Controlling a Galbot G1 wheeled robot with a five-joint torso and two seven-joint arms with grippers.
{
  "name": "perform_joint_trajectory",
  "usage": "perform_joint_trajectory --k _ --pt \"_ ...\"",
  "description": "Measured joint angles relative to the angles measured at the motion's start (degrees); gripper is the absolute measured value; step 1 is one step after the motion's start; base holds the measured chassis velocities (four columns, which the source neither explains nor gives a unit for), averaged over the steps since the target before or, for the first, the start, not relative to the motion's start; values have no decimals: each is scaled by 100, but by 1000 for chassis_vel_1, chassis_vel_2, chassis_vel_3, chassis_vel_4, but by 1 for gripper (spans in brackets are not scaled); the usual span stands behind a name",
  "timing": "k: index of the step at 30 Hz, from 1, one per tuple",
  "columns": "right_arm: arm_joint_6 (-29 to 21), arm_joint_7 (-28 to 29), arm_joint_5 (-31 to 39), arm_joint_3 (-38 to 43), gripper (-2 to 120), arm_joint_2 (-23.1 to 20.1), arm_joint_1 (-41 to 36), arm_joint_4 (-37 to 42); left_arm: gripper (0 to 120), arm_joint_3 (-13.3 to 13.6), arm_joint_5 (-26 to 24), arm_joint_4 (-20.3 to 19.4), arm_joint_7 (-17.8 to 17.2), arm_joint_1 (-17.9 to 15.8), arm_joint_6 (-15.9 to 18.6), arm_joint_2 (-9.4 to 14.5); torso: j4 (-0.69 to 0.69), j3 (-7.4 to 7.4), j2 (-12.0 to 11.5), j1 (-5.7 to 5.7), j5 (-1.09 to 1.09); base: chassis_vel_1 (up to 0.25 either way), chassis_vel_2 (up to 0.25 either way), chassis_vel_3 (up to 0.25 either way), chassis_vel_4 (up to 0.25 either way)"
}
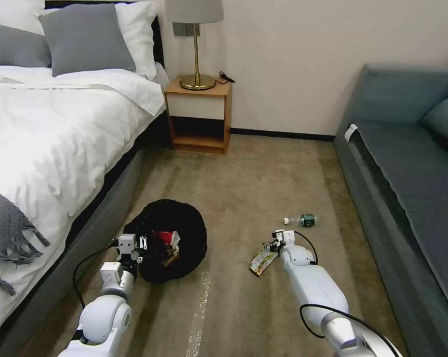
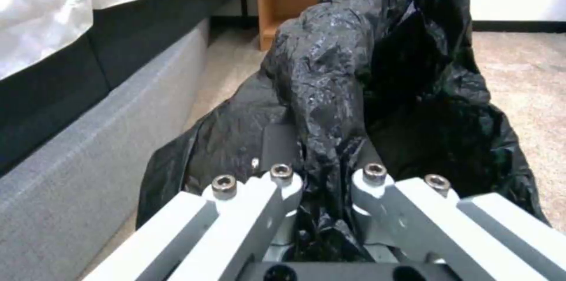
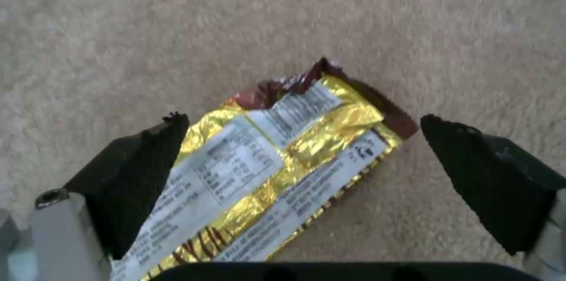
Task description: Pick up the trash bin, then pick up the garbage on the floor and place it into the trash bin.
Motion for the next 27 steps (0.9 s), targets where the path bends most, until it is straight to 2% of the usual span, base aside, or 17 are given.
perform_joint_trajectory --k 9,27 --pt "110 -334 -215 97 100 14 157 -304 4 18 1 31 24 -10 -23 -2 0 0 1 0 -1 0 0 0 0" --pt "224 -577 -590 151 100 47 150 -507 4 27 21 46 36 12 -85 -36 0 0 1 0 0 0 0 0 0"
